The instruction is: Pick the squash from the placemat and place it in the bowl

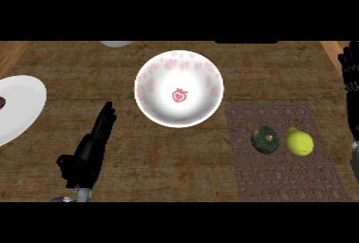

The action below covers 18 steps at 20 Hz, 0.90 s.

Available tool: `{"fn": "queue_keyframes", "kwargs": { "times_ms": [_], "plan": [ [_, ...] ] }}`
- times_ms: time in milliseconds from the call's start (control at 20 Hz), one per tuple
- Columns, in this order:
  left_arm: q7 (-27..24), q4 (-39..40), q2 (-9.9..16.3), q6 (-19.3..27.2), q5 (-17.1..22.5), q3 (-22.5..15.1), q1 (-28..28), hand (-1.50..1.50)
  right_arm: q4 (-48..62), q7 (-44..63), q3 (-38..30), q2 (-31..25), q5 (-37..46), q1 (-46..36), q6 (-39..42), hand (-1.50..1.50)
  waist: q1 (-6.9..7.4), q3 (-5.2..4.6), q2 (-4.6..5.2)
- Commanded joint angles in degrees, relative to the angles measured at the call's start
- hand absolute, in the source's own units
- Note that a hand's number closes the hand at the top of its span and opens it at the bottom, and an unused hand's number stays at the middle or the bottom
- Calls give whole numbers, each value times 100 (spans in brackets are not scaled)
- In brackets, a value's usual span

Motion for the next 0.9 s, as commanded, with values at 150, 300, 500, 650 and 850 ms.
{"fn": "queue_keyframes", "kwargs": {
  "times_ms": [150, 300, 500, 650, 850],
  "plan": [
    [-15, -199, 223, -733, 59, -122, -436, 0, -764, 664, -203, 612, -116, 740, -806, 150, -87, 113, 118],
    [-73, -132, 258, -806, 71, -152, -466, 0, 269, 765, 28, -672, 1704, 1475, -1136, 150, -398, -27, 285],
    [29, -57, 329, -1493, 408, -99, -702, 0, -100, 864, 171, 1365, 672, 1416, -1807, -150, 21, 117, 146],
    [-217, 423, 92, -1622, 269, -85, -805, 0, 59, 1176, 663, 1043, 1728, 1195, -1895, -150, 37, 110, 150],
    [-71, 189, 228, -1760, 390, -40, -742, 0, 391, 2258, 915, 257, 2488, 750, -1427, -150, 121, 102, 151]
  ]
}}
